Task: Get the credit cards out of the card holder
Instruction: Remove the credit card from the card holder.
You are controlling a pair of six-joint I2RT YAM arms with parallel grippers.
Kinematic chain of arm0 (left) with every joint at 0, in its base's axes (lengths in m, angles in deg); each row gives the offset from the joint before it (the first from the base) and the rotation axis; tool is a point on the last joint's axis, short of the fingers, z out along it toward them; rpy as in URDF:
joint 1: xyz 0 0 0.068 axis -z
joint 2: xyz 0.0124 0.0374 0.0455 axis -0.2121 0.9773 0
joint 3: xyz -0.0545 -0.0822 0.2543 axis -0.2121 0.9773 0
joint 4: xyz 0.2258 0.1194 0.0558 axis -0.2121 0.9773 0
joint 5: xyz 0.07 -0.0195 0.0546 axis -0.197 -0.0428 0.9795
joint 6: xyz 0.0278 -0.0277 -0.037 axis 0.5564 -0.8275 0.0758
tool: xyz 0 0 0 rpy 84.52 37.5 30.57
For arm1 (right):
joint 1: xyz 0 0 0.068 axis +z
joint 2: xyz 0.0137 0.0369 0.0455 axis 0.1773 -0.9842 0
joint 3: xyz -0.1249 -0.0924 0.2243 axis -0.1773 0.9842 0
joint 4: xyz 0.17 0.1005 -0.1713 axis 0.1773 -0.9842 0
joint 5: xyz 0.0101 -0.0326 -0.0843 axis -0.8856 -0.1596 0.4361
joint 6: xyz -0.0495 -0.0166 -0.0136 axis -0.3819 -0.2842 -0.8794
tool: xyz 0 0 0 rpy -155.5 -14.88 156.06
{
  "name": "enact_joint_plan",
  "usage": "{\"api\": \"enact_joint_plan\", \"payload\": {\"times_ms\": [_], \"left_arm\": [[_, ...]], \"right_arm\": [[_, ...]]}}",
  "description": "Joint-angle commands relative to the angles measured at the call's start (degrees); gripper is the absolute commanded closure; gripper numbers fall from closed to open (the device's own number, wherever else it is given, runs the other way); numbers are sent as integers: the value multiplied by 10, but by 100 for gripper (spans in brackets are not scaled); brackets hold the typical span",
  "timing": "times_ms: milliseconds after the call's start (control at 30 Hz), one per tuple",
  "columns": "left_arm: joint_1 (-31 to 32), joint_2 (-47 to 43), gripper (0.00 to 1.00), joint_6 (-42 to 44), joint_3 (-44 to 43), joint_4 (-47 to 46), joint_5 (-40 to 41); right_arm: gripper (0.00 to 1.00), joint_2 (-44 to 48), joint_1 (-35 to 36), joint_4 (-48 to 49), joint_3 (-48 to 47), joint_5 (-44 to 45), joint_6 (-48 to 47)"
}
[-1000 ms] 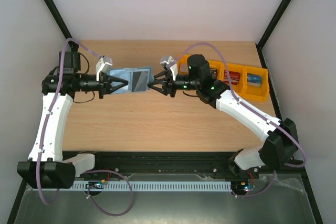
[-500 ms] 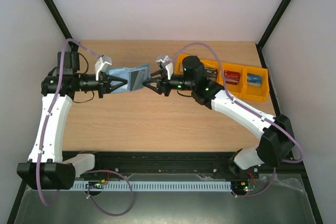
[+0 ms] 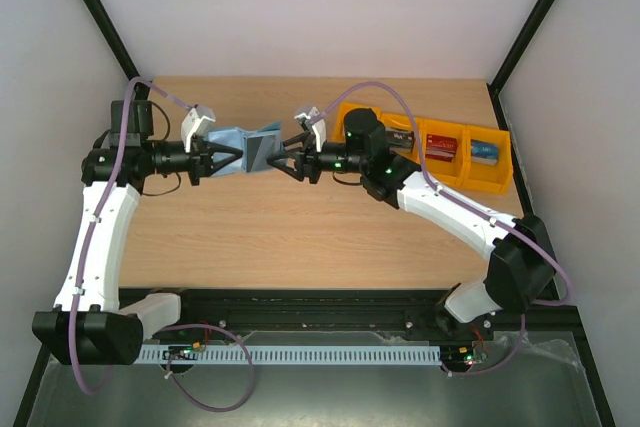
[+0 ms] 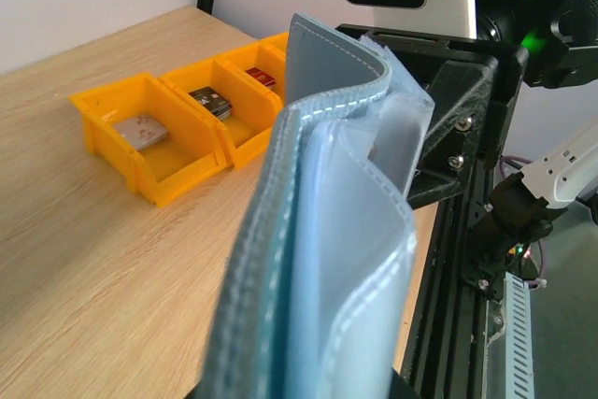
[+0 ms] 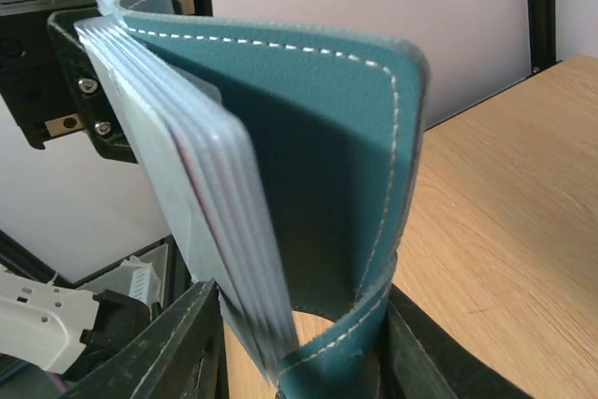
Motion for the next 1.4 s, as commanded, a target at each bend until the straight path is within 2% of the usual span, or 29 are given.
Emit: {"api": "enact_joint_plan", "payload": {"times_ms": [0,100,467,533,667,800,833,933,1000,1067,1167,1367], "left_arm": [[13,6,98,-1,6,-7,6],[13,6,98,21,2,11,-13],[25,9,98,-9,20,-18,29],[26,9,98,-13,20,-21,30],[26,10,98,-16,17,-23,27],[26,9,98,15,14,1,6],[26,8,91,36,11,17,-5],[26,7,50,116,3,78,-31],[26,5,36,146,2,100,-41],[26,5,26,164,3,114,-44],[26,5,14,168,3,116,-54],[27,12,2,204,-17,140,-91]], "right_arm": [[57,25,35,97,-1,-75,-7],[55,32,35,90,3,-67,-23],[72,20,40,165,4,-142,40],[78,20,42,180,6,-156,46],[98,28,44,183,12,-154,45],[98,32,43,162,13,-113,43],[98,33,43,155,13,-96,41],[98,32,40,134,9,-62,40],[98,32,40,128,7,-54,42],[98,33,40,126,5,-48,45],[98,30,40,116,-3,-40,48],[98,21,44,108,-9,-31,52]]}}
